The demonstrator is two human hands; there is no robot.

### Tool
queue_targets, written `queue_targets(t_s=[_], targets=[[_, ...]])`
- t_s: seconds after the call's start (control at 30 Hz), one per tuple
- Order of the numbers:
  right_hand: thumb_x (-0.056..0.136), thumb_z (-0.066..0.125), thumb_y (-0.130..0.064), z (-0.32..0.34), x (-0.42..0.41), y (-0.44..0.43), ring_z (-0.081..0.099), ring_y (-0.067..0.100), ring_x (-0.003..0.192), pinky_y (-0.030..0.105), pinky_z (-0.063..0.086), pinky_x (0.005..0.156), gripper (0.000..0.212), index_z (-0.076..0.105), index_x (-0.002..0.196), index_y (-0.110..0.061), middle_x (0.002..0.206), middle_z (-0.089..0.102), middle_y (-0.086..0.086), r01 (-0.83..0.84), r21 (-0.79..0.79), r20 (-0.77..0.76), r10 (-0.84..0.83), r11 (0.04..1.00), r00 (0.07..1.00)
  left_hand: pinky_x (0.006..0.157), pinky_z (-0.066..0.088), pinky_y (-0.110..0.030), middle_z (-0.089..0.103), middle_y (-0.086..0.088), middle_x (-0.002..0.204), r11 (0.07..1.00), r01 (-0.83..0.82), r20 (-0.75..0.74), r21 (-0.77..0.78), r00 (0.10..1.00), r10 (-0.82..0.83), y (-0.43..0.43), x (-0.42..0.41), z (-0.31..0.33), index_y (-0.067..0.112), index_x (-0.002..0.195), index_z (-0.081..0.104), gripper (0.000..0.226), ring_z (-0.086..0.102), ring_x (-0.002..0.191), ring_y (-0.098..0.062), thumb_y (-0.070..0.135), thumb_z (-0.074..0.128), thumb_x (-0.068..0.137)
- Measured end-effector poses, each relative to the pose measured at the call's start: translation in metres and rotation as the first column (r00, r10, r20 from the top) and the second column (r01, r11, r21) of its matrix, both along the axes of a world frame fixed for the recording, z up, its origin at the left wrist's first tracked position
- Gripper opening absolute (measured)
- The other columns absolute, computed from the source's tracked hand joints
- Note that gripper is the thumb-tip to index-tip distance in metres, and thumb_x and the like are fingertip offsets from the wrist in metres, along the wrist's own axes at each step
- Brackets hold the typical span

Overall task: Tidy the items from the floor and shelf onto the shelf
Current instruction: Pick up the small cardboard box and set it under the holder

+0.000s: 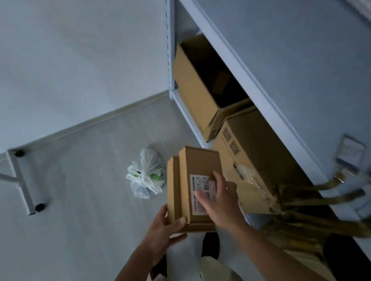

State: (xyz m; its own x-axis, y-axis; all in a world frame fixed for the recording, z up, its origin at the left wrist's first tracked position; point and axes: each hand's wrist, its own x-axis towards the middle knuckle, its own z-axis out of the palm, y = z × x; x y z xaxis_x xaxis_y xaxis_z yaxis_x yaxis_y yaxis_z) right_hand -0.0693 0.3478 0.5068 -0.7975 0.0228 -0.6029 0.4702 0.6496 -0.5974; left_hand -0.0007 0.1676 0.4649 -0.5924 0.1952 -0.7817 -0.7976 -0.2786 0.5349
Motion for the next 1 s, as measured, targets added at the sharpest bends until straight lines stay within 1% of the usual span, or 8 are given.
queue_targets(t_s=[0.13, 0.23, 0.37, 0.43, 0.57, 0.7, 0.9, 1.0], targets=[[0.081, 0.071, -0.048, 0.072, 0.023, 0.020, 0.066, 0.013, 0.105, 0.040, 0.062, 0.081, 0.059, 0.037, 0.128, -0.037, 0.123, 0.056, -0.003, 0.169, -0.138, -0.177, -0.193, 0.976, 0.965, 0.103, 0.047, -0.052, 0.064, -0.014, 0.131, 0.990, 0.101, -0.148, 0.095, 0.985, -0.086, -0.005, 0.012, 0.065, 0.027, 0.137, 0.045, 0.065, 0.063, 0.118, -0.033, 0.024, 0.075, 0.079], [0.082, 0.078, -0.032, 0.113, 0.047, 0.042, 0.075, 0.015, 0.091, 0.043, 0.063, 0.080, 0.060, 0.041, 0.128, -0.032, 0.112, 0.070, -0.001, 0.366, -0.384, -0.028, -0.407, 0.848, 0.913, 0.108, 0.040, -0.056, 0.059, -0.018, 0.136, 0.963, 0.200, -0.249, 0.179, 0.956, -0.152, 0.000, 0.022, 0.101, 0.024, 0.142, 0.040, 0.068, 0.057, 0.125, -0.038, 0.016, 0.071, 0.082], [0.085, 0.071, -0.027, 0.154, 0.089, 0.072, 0.071, 0.037, 0.105, 0.054, 0.054, 0.096, 0.039, 0.067, 0.121, -0.011, 0.114, 0.074, 0.018, 0.543, -0.589, 0.270, -0.487, 0.599, 0.831, 0.111, 0.036, -0.059, 0.056, -0.019, 0.139, 0.909, 0.360, -0.326, 0.211, 0.902, -0.282, 0.025, 0.026, 0.135, 0.019, 0.146, 0.036, 0.084, 0.053, 0.129, -0.038, 0.030, 0.081, 0.075], [0.083, 0.072, -0.032, 0.167, 0.110, 0.088, 0.072, 0.036, 0.102, 0.048, 0.057, 0.089, 0.042, 0.069, 0.118, -0.009, 0.113, 0.074, 0.019, 0.571, -0.603, 0.272, -0.530, 0.557, 0.803, 0.112, 0.033, -0.060, 0.054, -0.017, 0.142, 0.865, 0.461, -0.369, 0.197, 0.853, -0.370, 0.044, 0.025, 0.146, 0.020, 0.147, 0.038, 0.080, 0.049, 0.133, -0.038, 0.041, 0.075, 0.079], [0.092, 0.064, -0.022, 0.190, 0.152, 0.133, 0.076, 0.028, 0.086, 0.036, 0.061, 0.065, 0.027, 0.069, 0.116, -0.010, 0.102, 0.077, 0.015, 0.629, -0.621, 0.266, -0.629, 0.468, 0.731, 0.102, 0.048, -0.044, 0.060, -0.006, 0.137, 0.792, 0.599, -0.409, 0.120, 0.757, -0.510, 0.093, 0.019, 0.175, 0.028, 0.145, 0.039, 0.090, 0.049, 0.133, -0.032, 0.060, 0.076, 0.069], [0.075, 0.078, -0.023, 0.207, 0.193, 0.189, 0.072, 0.035, 0.101, 0.045, 0.058, 0.082, 0.055, 0.063, 0.127, -0.015, 0.110, 0.075, 0.016, 0.562, -0.599, 0.162, -0.601, 0.571, 0.783, 0.098, 0.049, -0.048, 0.058, -0.002, 0.139, 0.838, 0.519, -0.419, 0.167, 0.807, -0.416, 0.155, -0.002, 0.211, 0.041, 0.146, 0.032, 0.112, 0.055, 0.127, -0.026, 0.059, 0.087, 0.050], [0.077, 0.084, -0.017, 0.217, 0.241, 0.295, 0.062, 0.041, 0.120, 0.062, 0.045, 0.104, 0.077, 0.044, 0.143, -0.021, 0.132, 0.064, 0.019, 0.435, -0.597, 0.128, -0.455, 0.674, 0.881, 0.086, 0.056, -0.053, 0.066, -0.009, 0.102, 0.738, 0.673, -0.334, -0.056, 0.684, -0.649, 0.283, 0.021, 0.253, 0.023, 0.128, 0.056, 0.057, 0.066, 0.093, -0.029, 0.039, 0.075, 0.078], [0.077, 0.083, -0.029, 0.235, 0.270, 0.359, 0.066, 0.034, 0.116, 0.058, 0.047, 0.104, 0.075, 0.046, 0.142, -0.022, 0.128, 0.068, 0.012, 0.457, -0.489, 0.064, -0.493, 0.742, 0.868, 0.088, 0.055, -0.058, 0.065, -0.012, 0.102, 0.755, 0.655, -0.268, -0.026, 0.723, -0.637, 0.348, 0.040, 0.253, 0.017, 0.124, 0.059, 0.061, 0.065, 0.093, -0.032, 0.037, 0.082, 0.072]])
